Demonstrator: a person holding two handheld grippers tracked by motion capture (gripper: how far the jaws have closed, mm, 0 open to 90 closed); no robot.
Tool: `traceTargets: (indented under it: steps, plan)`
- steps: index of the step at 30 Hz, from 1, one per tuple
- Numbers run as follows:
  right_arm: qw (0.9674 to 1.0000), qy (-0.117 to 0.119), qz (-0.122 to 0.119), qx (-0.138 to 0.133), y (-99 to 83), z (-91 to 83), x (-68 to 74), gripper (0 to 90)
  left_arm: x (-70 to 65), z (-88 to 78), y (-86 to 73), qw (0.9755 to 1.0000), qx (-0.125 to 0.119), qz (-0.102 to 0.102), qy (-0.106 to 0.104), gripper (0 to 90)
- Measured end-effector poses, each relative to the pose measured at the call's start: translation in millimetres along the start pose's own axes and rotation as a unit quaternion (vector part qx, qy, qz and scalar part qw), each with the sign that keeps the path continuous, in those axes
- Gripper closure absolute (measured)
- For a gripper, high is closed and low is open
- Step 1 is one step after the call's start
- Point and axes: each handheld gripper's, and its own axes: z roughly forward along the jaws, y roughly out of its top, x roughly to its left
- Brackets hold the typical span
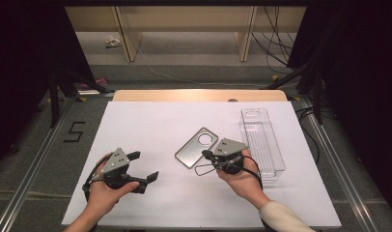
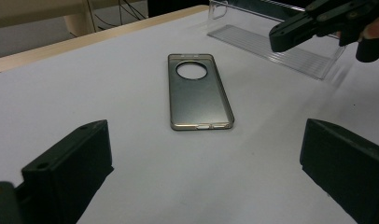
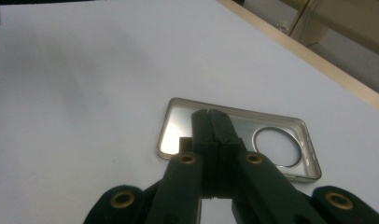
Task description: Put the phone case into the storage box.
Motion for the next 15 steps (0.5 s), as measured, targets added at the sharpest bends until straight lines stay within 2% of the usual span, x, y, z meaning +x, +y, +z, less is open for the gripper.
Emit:
traceTargets:
  steps: [15]
  plan:
    - [0.9977, 0.003, 0.021, 0.065, -1.0, 45.9, 5.9, 90.0, -0.1, 0.3, -0.2, 1.0000, 0.002, 0.001, 0.000, 1.9]
